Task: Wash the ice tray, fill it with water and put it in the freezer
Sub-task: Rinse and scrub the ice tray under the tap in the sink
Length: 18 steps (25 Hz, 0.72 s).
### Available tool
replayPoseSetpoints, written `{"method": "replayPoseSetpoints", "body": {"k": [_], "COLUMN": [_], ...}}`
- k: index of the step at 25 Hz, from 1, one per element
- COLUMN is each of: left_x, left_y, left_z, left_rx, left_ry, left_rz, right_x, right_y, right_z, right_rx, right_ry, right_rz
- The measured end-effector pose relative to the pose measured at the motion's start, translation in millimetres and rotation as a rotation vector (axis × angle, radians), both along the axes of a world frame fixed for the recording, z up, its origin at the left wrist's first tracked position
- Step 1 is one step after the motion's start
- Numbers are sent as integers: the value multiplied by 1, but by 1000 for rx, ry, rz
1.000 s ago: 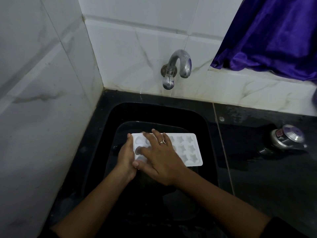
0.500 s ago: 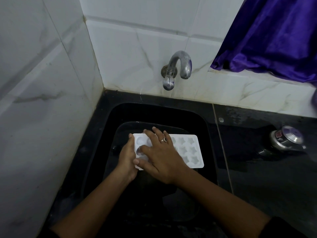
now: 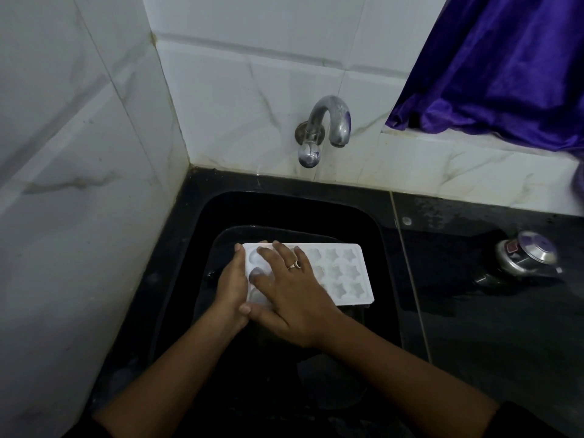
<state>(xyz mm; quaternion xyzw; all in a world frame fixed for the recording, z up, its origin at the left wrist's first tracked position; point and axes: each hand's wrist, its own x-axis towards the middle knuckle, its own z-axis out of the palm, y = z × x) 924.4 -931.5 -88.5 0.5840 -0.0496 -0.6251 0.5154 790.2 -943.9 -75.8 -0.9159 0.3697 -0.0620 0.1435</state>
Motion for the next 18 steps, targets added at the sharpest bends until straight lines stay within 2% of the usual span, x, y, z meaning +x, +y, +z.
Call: {"method": "replayPoseSetpoints", "body": {"k": [18], "left_x": [2], "left_y": [-1], "left_z": [-12], "left_rx": [23], "left_ry": [7], "left_rz": [-19], "right_x": [-4], "right_y": [-9], "right_z": [3], "right_rx": [3], "right_ry": [1], "right_rz": [-43]}}
